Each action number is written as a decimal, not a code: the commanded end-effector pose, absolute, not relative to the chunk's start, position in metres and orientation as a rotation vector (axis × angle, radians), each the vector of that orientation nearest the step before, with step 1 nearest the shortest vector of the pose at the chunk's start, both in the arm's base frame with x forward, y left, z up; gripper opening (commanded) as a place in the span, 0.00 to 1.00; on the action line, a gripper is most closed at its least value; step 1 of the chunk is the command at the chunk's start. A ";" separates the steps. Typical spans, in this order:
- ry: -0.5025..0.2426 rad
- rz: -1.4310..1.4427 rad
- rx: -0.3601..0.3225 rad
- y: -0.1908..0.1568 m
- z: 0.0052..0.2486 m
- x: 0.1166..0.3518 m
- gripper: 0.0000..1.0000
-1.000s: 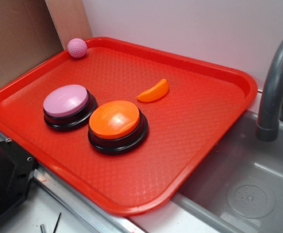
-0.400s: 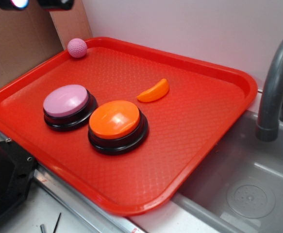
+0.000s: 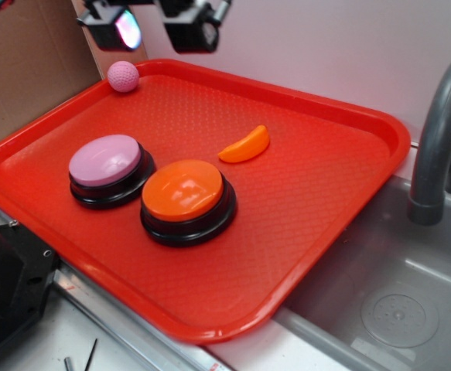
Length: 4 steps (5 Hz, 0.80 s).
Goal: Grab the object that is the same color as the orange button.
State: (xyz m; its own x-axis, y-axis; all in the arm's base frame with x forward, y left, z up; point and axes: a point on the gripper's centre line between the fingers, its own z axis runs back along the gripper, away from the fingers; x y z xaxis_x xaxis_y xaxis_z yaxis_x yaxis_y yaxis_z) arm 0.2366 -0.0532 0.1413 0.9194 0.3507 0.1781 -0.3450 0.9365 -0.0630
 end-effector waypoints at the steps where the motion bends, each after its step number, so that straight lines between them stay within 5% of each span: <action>1: -0.187 0.395 -0.067 -0.060 0.105 0.281 1.00; 4: -0.122 0.473 -0.009 -0.052 0.049 0.316 1.00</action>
State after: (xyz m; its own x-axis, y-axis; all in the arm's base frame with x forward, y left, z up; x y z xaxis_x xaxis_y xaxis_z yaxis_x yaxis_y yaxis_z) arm 0.3052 -0.0548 0.0339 0.8922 0.4468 0.0660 -0.4477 0.8942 -0.0011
